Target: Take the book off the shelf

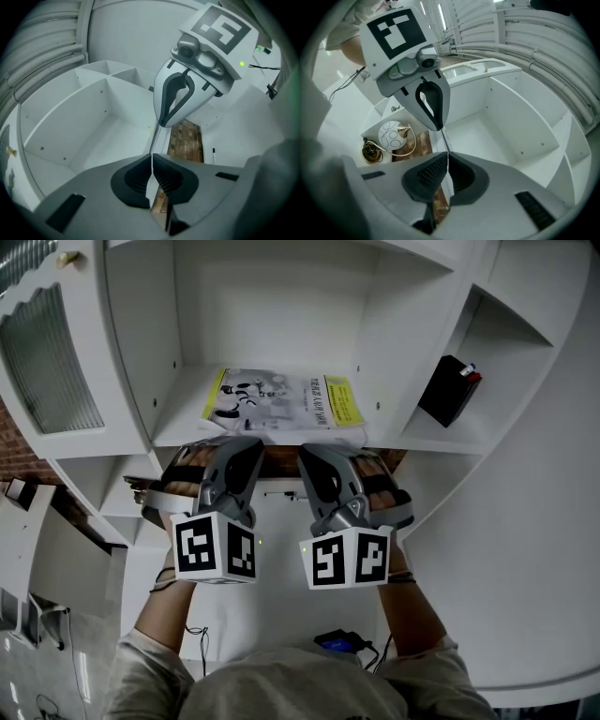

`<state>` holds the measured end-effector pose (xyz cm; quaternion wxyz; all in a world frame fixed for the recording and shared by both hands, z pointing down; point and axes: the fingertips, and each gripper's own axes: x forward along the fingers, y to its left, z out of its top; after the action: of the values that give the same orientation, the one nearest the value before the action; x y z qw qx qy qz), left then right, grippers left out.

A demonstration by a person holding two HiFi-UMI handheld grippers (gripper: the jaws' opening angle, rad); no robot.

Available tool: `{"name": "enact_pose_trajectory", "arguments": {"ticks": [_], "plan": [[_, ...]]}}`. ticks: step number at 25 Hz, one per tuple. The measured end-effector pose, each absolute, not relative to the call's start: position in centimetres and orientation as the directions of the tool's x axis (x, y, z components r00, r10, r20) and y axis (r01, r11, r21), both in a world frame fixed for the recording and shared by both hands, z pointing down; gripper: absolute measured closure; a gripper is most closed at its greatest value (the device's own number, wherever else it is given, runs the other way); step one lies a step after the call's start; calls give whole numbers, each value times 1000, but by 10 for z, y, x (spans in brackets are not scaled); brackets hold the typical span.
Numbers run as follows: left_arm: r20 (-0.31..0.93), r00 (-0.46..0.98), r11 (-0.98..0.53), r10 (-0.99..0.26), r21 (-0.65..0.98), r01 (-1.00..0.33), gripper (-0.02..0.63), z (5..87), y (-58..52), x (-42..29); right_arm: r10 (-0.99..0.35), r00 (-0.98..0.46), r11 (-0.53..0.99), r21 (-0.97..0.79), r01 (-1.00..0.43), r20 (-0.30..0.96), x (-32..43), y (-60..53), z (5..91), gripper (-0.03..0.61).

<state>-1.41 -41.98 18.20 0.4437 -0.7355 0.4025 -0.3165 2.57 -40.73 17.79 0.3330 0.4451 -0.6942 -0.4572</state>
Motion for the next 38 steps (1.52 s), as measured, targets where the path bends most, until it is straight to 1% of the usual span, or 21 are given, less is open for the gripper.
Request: {"name": "enact_pose_trajectory", "arguments": {"ticks": [4, 5, 7, 8, 10, 14, 16, 20, 24, 27, 29, 30, 31, 32, 33, 38], "plan": [[117, 486, -298, -866, -901, -316, 598, 183, -423, -14, -924, -378, 187, 936, -297, 64, 26, -412, 178, 560], [119, 487, -302, -865, -900, -316, 585, 183, -425, -14, -925, -374, 181, 938, -297, 60, 27, -413, 177, 560], [136, 486, -314, -864, -898, -307, 487, 185, -428, -14, -928, -369, 170, 941, -294, 53, 28, -414, 174, 557], [145, 484, -320, -863, -898, -302, 466, 186, -429, -14, -928, -367, 172, 941, -290, 56, 28, -415, 174, 544], [149, 482, -322, -863, -899, -298, 454, 187, -431, -14, -927, -365, 194, 941, -279, 84, 28, -417, 176, 465], [148, 479, -315, -866, -904, -290, 453, 185, -433, -14, -930, -341, 227, 946, -231, 140, 30, -423, 184, 405], [150, 477, -313, -866, -907, -282, 453, 184, -434, -13, -931, -326, 239, 950, -199, 166, 30, -427, 188, 364], [150, 476, -312, -867, -907, -282, 453, 183, -433, -14, -939, -279, 245, 961, -129, 202, 31, -436, 193, 328], [150, 471, -312, -869, -906, -286, 453, 185, -433, -14, -956, -209, 215, 976, -23, 205, 34, -444, 192, 318], [148, 467, -308, -872, -906, -289, 453, 185, -433, -16, -957, -161, 237, 971, 41, 241, 39, -456, 199, 316], [150, 466, -311, -872, -905, -290, 453, 187, -432, -17, -954, -154, 252, 966, 54, 257, 40, -460, 201, 318], [153, 466, -314, -871, -904, -290, 453, 188, -432, -17, -952, -155, 260, 964, 55, 265, 41, -460, 202, 335], [155, 466, -316, -871, -904, -289, 453, 189, -432, -17, -948, -156, 270, 961, 56, 276, 41, -459, 204, 382], [157, 466, -318, -871, -903, -288, 453, 190, -432, -17, -945, -156, 281, 958, 57, 286, 41, -458, 206, 416], [159, 466, -319, -870, -903, -287, 453, 190, -432, -17, -943, -158, 286, 956, 58, 292, 41, -457, 207, 431], [159, 470, -321, -868, -903, -286, 453, 190, -430, -16, -923, -178, 337, 940, 57, 342, 41, -453, 207, 437]]}}
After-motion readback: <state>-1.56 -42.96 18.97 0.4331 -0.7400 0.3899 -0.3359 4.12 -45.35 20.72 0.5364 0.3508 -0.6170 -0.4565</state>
